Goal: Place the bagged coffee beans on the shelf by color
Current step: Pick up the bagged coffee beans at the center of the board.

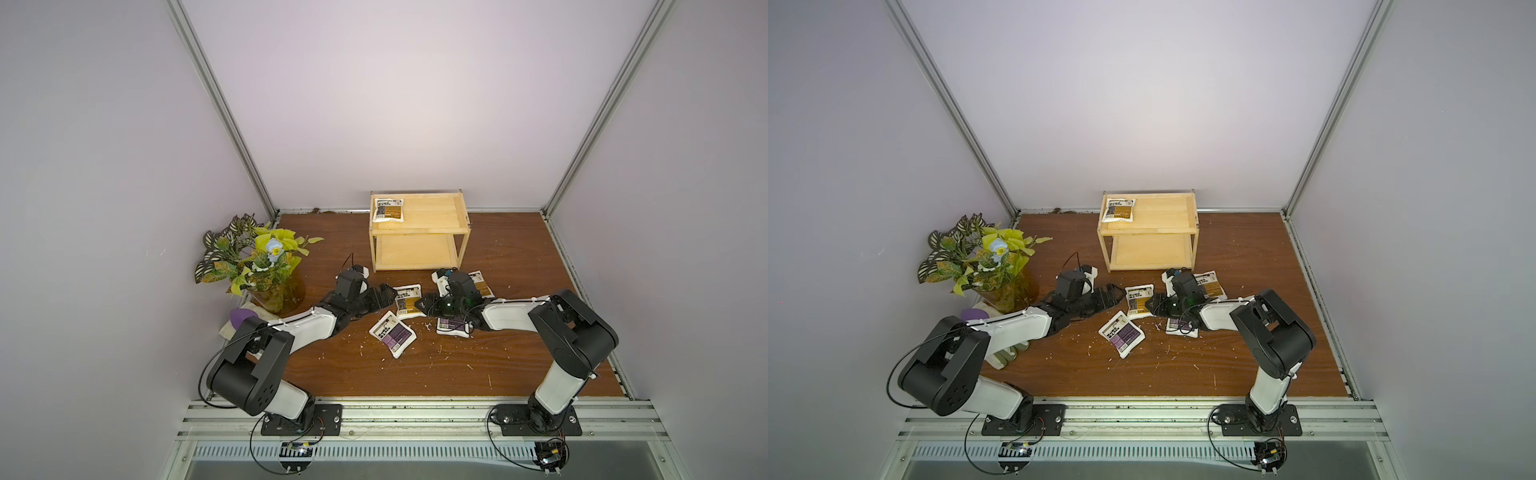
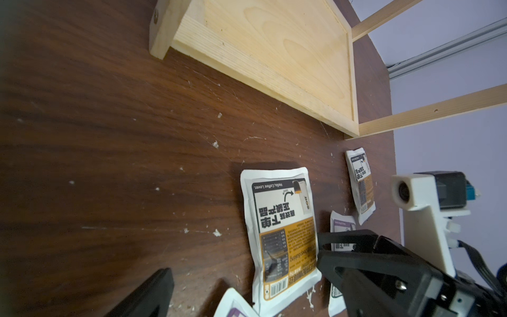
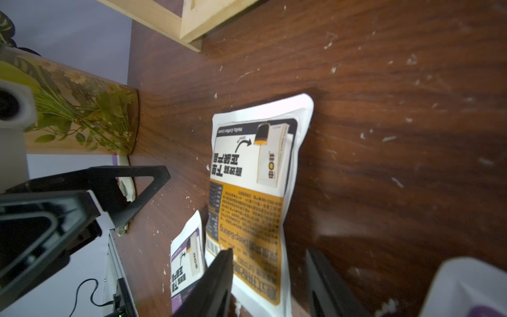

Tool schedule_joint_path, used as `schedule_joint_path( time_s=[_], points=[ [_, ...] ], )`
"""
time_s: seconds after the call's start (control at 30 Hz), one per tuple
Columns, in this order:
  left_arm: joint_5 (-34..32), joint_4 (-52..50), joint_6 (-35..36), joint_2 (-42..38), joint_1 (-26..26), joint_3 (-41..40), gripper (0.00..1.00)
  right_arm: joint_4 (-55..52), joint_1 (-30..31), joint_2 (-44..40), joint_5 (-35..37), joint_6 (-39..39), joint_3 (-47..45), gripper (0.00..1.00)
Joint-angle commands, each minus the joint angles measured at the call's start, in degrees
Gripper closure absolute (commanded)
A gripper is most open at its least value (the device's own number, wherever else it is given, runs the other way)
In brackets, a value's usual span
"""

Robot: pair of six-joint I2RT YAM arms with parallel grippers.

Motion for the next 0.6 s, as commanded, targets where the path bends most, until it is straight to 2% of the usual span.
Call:
schedule_joint_path(
  time_s=[0.0,0.57],
  points=[
    [0.72,1.8,1.1,0.67,-0.69,0.74,0.0,2.36,-0.21,0.17,-1.38,1.07,0.54,0.49],
    [1.72,4.9,1.46,4.32,-0.71,-0.47,0.01,6.62,-0.77,2.34,-3.53,4.27,0.28,0.46]
  ],
)
